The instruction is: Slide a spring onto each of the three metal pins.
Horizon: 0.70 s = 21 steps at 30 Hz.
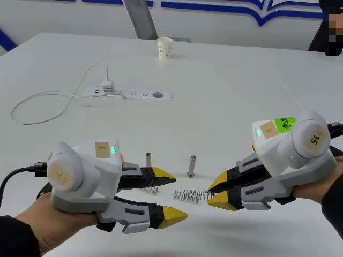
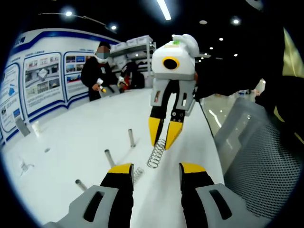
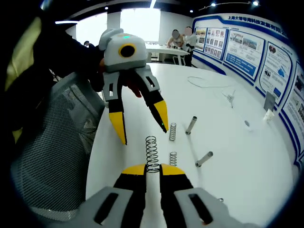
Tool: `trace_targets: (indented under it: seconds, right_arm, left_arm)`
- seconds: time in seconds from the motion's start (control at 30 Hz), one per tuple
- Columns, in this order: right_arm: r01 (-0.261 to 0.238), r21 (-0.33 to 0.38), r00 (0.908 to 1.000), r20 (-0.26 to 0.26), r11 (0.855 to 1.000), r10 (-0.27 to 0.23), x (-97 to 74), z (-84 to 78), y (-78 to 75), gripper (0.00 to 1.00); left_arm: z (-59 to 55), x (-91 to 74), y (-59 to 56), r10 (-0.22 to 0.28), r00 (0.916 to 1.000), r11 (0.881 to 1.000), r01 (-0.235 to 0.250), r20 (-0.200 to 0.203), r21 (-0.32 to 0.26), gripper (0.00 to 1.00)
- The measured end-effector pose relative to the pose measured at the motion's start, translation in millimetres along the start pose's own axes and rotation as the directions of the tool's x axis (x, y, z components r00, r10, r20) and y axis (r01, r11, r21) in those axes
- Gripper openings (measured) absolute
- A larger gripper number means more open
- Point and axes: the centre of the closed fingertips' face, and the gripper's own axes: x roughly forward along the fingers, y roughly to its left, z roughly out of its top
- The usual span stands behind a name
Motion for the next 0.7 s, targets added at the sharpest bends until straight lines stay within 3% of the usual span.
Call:
trace_targets:
  seconds: [0.7]
  right_arm:
    - [-0.050,-0.053,0.9985,-0.023,0.997,0.049,1.5,7.6,14.7,0.11]
  left_arm:
    - [-2.1,3.9,-9.2,-0.035,0.9993,0.997,0.036,-0.015,0.067,0.14]
